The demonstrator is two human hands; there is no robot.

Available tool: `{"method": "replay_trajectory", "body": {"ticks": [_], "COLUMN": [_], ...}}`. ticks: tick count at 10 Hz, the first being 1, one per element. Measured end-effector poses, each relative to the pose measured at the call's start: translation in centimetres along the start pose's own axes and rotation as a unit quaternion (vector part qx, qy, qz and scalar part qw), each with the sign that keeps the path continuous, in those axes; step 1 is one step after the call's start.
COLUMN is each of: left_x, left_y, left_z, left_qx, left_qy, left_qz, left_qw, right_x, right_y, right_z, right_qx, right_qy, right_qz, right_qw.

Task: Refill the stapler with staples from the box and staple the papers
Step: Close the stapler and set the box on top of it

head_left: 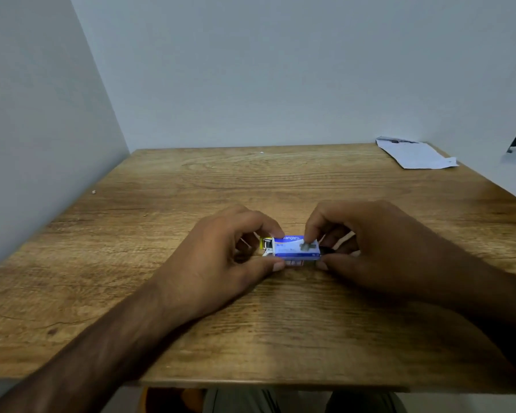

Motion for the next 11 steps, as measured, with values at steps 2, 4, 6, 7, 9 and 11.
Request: {"method": "replay_trajectory", "body": {"ticks": [2,4,6,7,9,11], "left_x": [-1.1,-2.8,-4.3,-4.9,-5.7,-5.5], "left_y": [-6.8,-13.8,-19.6,-21.7,-23.5,-23.4], "left_z": [-4.1,-9.8,-13.9,-15.0,-15.7,-15.6], "left_qx": [0.028,0.084,0.128,0.142,0.166,0.178], "left_qy": [-0.048,-0.056,-0.079,-0.094,-0.101,-0.092], "left_qz": [0.000,0.018,0.059,0.075,0.093,0.090], "left_qw": [0.998,0.995,0.987,0.983,0.977,0.976], "right_x": [-1.7,-4.1,-6.2,-6.8,-7.3,-7.3], "right_y": [-7.5,-15.5,-22.4,-24.7,-26.6,-26.6], "right_z": [3.3,7.0,9.4,10.1,10.7,10.7], "right_qx": [-0.006,-0.029,-0.063,-0.077,-0.090,-0.105], "right_qy": [0.000,-0.027,-0.010,-0.002,0.015,-0.009], "right_qz": [0.032,0.089,0.133,0.148,0.165,0.160], "right_qw": [0.999,0.995,0.989,0.986,0.982,0.981]}}
Point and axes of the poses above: each hand's wrist, its own y-axis away from the middle knuckle, its own x-axis out of the back of the hand, z = x × y, the point moved 3 cm from there along -y, towards the middle knuckle, and after that the axes turned 11 degrees about z, right-handed, at the moved point
